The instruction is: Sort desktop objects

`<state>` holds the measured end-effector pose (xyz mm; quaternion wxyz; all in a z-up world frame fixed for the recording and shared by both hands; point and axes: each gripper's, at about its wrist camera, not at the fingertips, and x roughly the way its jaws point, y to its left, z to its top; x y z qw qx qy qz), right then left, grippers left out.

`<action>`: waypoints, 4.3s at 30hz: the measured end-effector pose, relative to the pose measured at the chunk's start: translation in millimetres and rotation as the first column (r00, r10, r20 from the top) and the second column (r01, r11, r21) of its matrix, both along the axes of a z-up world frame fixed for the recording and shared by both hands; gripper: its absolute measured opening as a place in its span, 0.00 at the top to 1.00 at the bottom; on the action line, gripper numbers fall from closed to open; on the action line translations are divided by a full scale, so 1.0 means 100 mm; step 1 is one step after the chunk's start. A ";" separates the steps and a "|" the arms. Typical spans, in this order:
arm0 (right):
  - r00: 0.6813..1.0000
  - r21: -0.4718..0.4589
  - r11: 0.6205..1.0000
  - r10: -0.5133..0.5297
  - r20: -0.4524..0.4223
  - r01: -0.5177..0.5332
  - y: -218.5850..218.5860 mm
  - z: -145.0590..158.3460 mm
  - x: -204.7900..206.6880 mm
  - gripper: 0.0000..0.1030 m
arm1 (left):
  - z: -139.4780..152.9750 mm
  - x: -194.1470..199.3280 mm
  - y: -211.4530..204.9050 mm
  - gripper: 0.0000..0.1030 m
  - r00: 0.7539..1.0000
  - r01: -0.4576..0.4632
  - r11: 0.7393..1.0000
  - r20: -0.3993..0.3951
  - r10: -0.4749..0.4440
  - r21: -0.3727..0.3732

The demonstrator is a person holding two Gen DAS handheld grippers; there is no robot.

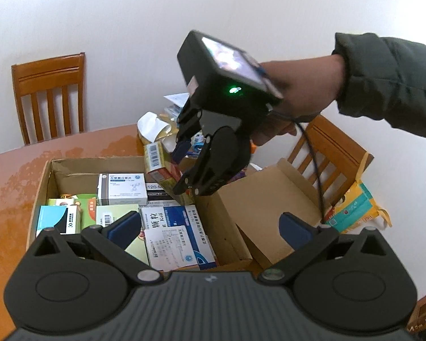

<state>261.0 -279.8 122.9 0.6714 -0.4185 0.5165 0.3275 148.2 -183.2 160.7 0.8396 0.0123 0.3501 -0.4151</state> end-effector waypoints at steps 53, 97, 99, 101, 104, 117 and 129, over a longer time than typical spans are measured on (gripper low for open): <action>0.694 -0.480 0.587 0.717 -0.065 -0.652 0.05 -0.92 -0.61 0.56 | -0.16 0.12 0.08 0.00 0.995 -0.068 0.998 -0.068 0.068 -0.004; 0.987 -0.055 0.992 0.105 -0.118 -0.112 0.00 -0.66 0.14 0.48 | -0.23 0.10 0.08 0.00 0.991 -0.087 0.996 -0.106 0.086 -0.006; 0.989 -0.056 0.995 0.070 -0.129 -0.078 -0.01 -0.62 0.17 0.49 | -0.22 0.10 0.08 0.00 0.991 -0.086 0.996 -0.105 0.085 -0.007; 0.990 -0.062 0.997 0.026 -0.140 -0.035 0.00 -0.56 0.21 0.51 | -0.21 0.10 0.08 0.00 0.991 -0.086 0.996 -0.104 0.084 -0.010; 0.986 -0.076 0.997 -0.045 -0.160 0.033 0.00 -0.51 0.26 0.53 | -0.21 0.09 0.09 0.00 0.991 -0.086 0.996 -0.104 0.084 -0.016; 0.973 -0.138 0.980 -0.167 -0.162 0.145 0.00 -0.60 0.45 0.50 | -0.19 0.04 0.18 0.00 0.991 -0.096 0.995 -0.099 0.093 -0.023; 0.960 -0.003 0.972 -0.232 -0.154 0.234 -0.05 -0.35 0.55 0.09 | -0.20 0.03 0.27 0.00 0.988 -0.113 0.993 -0.108 0.110 -0.028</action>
